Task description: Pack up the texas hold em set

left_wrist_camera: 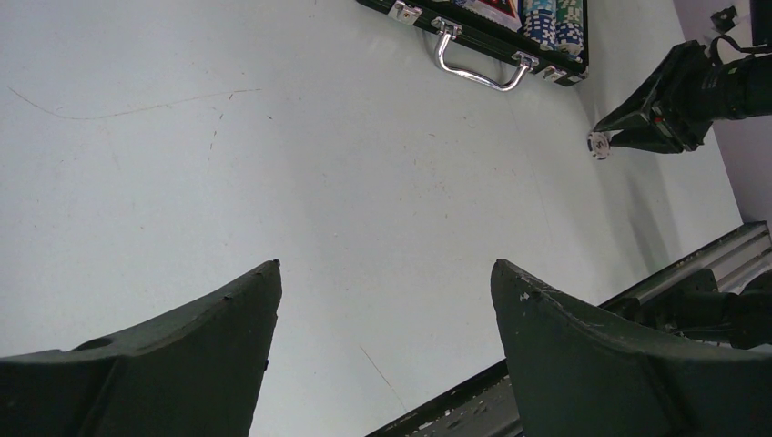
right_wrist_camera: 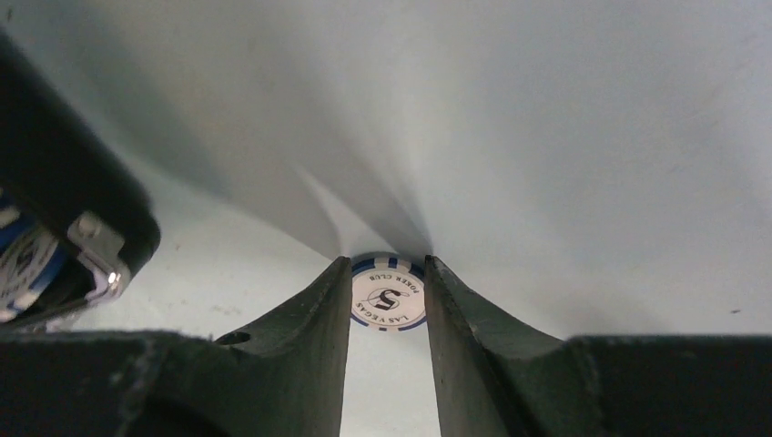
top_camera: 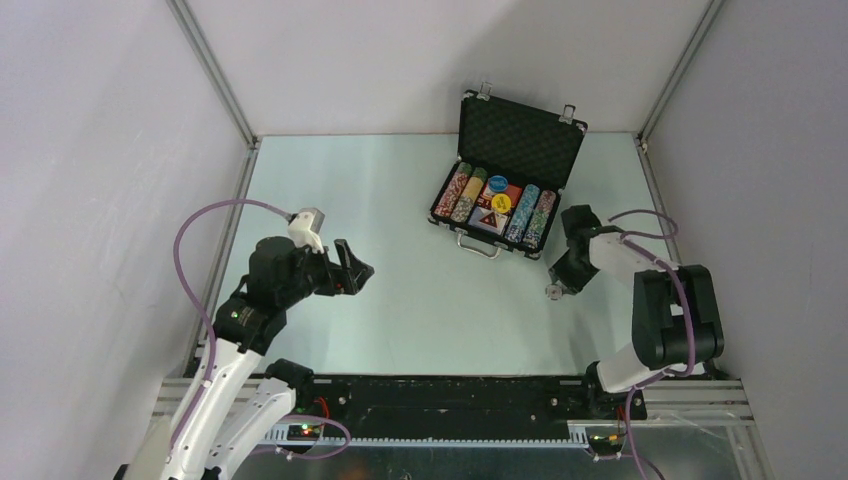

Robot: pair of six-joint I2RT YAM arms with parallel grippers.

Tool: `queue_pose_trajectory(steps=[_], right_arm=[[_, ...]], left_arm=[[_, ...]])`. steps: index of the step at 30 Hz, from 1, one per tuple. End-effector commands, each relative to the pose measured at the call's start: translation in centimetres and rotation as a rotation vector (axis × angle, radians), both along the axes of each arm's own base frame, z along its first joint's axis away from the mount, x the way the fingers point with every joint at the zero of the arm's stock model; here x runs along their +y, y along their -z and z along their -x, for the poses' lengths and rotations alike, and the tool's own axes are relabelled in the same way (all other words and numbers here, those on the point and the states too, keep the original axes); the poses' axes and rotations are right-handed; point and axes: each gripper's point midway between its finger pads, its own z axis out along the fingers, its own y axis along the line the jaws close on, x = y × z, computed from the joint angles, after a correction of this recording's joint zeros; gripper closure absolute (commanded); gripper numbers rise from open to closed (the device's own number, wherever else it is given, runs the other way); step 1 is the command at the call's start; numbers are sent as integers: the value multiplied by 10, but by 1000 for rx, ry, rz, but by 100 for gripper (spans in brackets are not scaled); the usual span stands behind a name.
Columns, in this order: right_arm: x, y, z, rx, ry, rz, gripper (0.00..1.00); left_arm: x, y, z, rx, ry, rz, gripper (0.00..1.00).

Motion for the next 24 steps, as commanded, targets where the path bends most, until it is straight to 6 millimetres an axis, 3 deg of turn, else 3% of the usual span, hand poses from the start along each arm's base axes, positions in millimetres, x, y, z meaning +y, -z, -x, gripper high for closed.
queue_pose_trajectory(steps=[1,24], right_arm=[[31,20,27,93,-21,-30,61],[155,37,49,113,-266,-52,64]], left_arm=[[4,-6,-4,-39,-10,-14,10],[5,-4,-4,-33,-16,-16,10]])
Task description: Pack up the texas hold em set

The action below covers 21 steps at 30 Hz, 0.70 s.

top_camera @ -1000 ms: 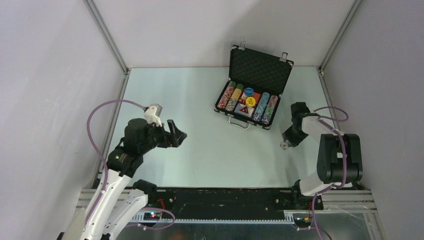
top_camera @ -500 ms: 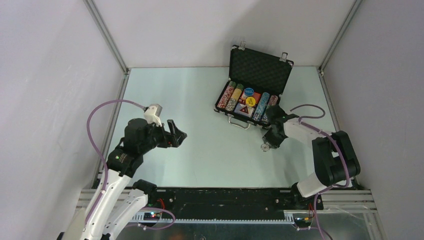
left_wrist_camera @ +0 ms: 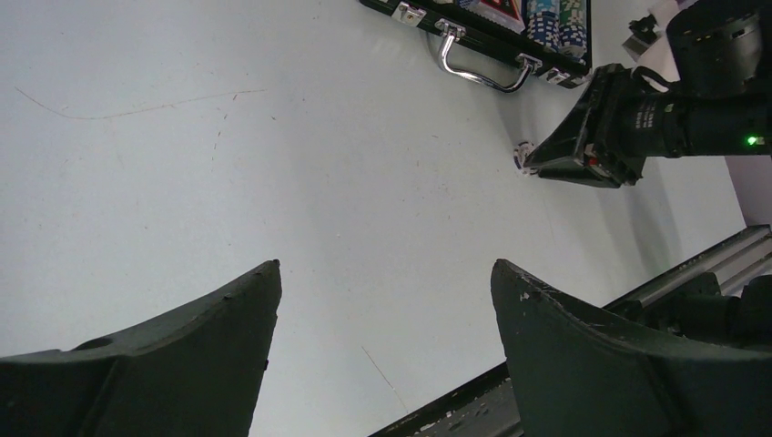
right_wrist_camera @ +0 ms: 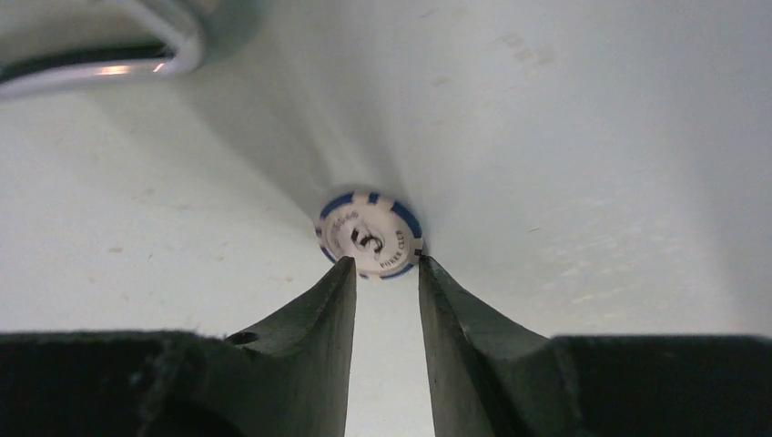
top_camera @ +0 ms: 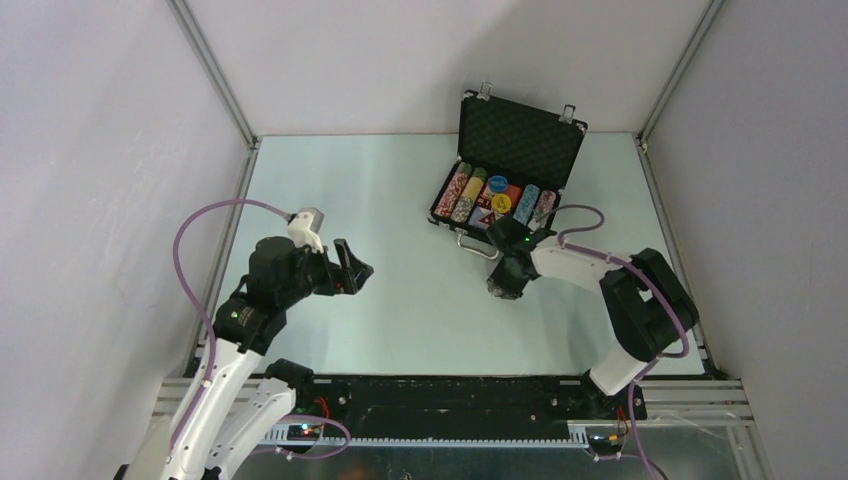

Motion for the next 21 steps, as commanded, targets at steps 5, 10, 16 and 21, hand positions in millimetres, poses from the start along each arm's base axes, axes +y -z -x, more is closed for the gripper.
queue_pose_trajectory(steps=[5,10,16,21], right_arm=[[15,27,21,93,-71,195,65],[3,6,15,24,-81,257,56],[-9,-25,1,-89,-162,294,24],[-4,-27,-14,-115,-302,260,16]], left_arm=[[4,-4,-4,-29,-11,-14,10],[4,-3,-5,-26,-12,-14,10],[4,-2,-5,-21,-10,-13,10],[5,-2,-5,-20,-12,-14,10]])
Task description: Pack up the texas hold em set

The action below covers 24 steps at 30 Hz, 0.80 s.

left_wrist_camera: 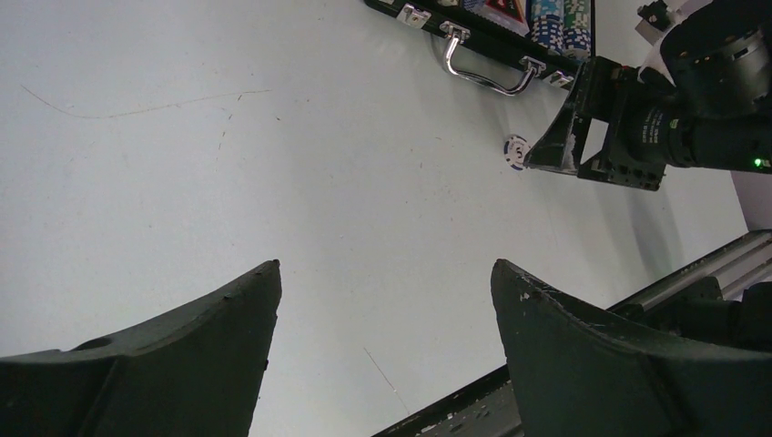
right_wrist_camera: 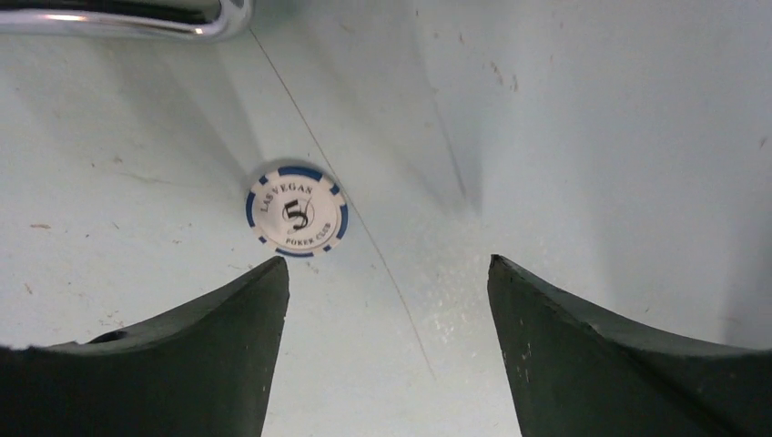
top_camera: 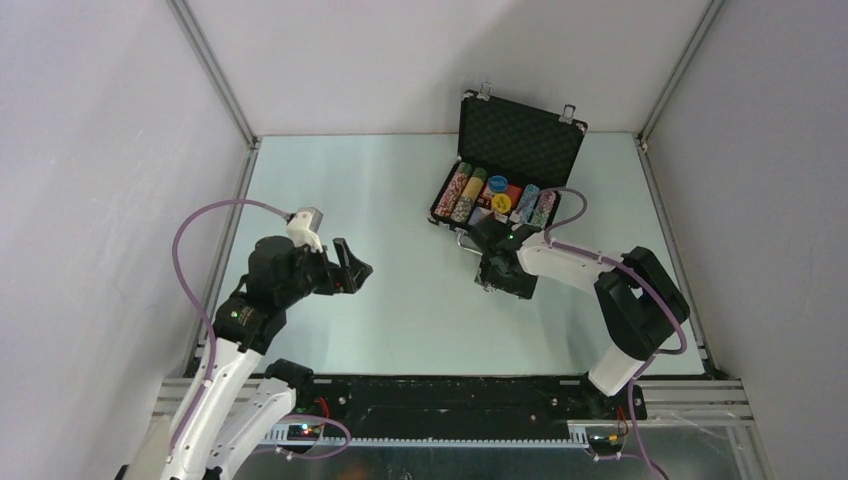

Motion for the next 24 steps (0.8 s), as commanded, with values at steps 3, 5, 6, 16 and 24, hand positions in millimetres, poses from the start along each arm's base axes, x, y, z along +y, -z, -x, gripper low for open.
queue_pose_trajectory(steps=[3,5,6,16,24], right_arm=[[8,-13,-25,-81,-170,-19,15],[13,-13,-30,-79,-196,-25,15],[13,-9,-30,-61,-208,-19,15],[31,6,-37,4,-290,1,23],[27,16,-33,38,-305,26,42]], left_arm=[[3,-2,-4,-20,-3,-14,10],[3,-2,-4,-19,-4,-15,10],[3,-2,-5,-18,-5,-15,10],[4,-2,-5,-19,-7,-16,10],[3,-1,-5,-15,-4,-15,10]])
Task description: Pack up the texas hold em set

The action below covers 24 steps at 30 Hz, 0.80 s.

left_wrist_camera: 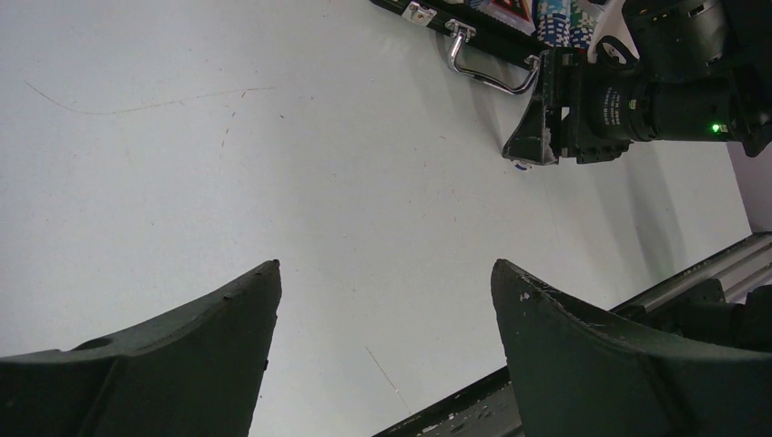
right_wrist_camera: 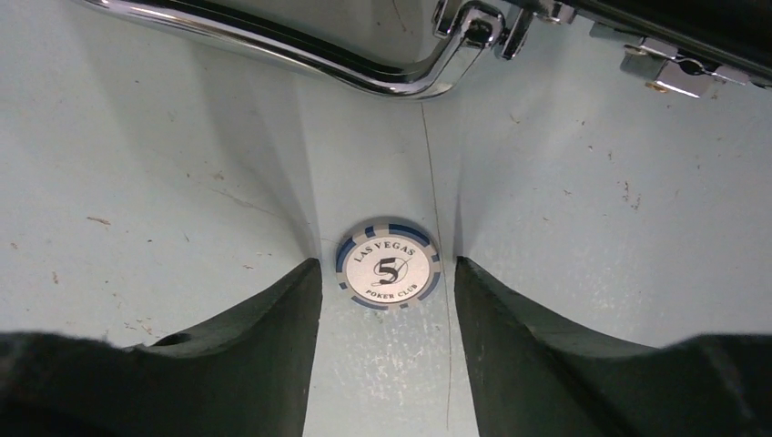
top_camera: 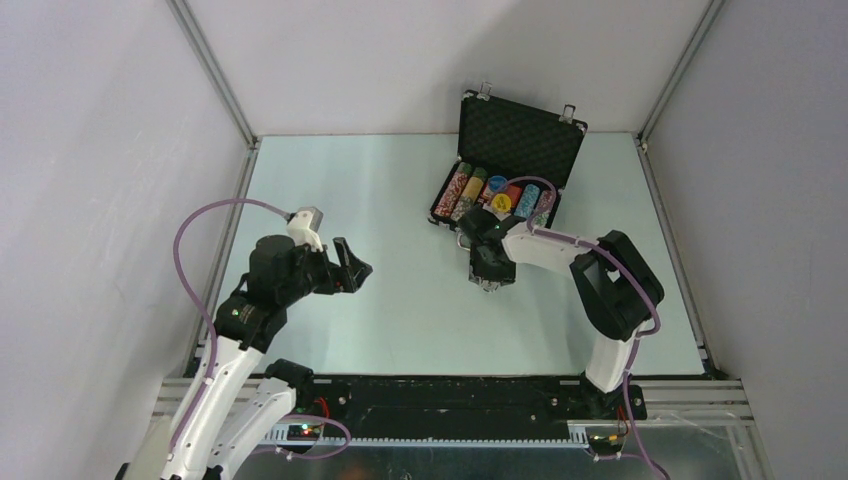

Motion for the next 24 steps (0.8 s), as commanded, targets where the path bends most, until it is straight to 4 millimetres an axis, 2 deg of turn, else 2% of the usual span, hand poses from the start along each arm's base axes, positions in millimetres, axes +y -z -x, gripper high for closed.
queue_pose_trajectory(steps=[1,14,24], right_arm=[[2,4,-1,13,-28,23,43],[-1,16,8,54,-49,64,49],[-1,15,10,40,-46,88,53]], left_arm=[[2,-4,-3,-27,2,-11,10],[2,-3,-3,-25,1,-11,10],[2,-3,-3,-23,2,-12,10]])
